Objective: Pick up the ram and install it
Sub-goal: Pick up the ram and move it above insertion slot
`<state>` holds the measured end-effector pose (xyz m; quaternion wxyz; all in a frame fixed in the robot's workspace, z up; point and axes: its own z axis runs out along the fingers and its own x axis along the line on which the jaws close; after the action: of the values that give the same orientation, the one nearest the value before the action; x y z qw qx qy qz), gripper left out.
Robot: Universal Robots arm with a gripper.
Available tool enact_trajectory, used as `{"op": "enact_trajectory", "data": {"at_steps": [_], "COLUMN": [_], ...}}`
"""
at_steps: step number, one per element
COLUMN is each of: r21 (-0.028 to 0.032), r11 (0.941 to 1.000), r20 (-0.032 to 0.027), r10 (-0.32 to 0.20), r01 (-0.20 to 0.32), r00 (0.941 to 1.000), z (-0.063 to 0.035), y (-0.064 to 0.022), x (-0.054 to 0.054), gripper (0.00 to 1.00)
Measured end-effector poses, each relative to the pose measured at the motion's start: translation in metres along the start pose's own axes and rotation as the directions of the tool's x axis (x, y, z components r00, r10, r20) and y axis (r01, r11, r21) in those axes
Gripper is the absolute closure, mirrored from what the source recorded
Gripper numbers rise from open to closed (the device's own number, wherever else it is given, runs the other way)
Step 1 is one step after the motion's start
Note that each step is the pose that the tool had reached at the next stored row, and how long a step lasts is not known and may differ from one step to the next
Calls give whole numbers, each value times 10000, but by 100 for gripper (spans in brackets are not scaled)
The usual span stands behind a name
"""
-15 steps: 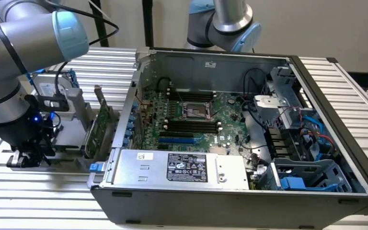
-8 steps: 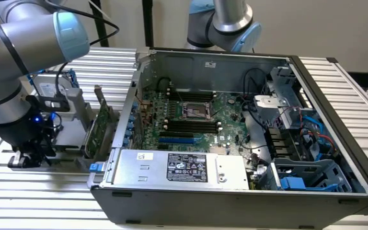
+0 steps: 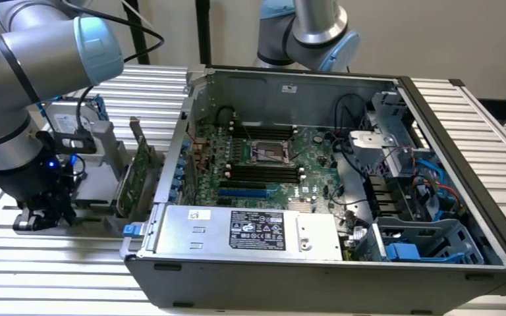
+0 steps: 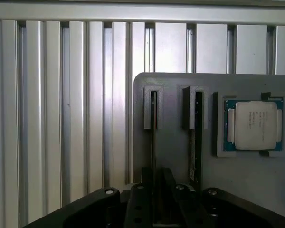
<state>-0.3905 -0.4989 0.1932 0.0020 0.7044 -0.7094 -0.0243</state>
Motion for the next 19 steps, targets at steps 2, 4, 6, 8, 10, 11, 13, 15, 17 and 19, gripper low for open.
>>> {"op": "enact_trajectory", "data": {"at_steps": [2, 4, 6, 8, 10, 11, 13, 15, 17, 19], "r21": [0, 0, 1, 0, 1, 1, 1, 1, 1, 2], "r11": [10000, 10000, 10000, 10000, 10000, 10000, 9999, 9999, 9999, 9999], "r20": [0, 0, 1, 0, 2, 3, 4, 5, 5, 6], "r10": [0, 0, 2, 17, 54, 78, 123, 139, 140, 140], "r01": [0, 0, -2, -17, -54, -78, -123, -139, -140, -140], "r00": [10000, 10000, 10000, 10000, 10000, 10000, 9999, 9999, 9999, 9999], "z": [0, 0, 0, 0, 0, 0, 0, 0, 0, 0], "y": [0, 0, 0, 0, 0, 0, 0, 0, 0, 0], "x": [0, 0, 0, 1, 2, 2, 2, 2, 3, 3], "gripper": [100, 100, 100, 100, 100, 100, 100, 100, 100, 100]}}
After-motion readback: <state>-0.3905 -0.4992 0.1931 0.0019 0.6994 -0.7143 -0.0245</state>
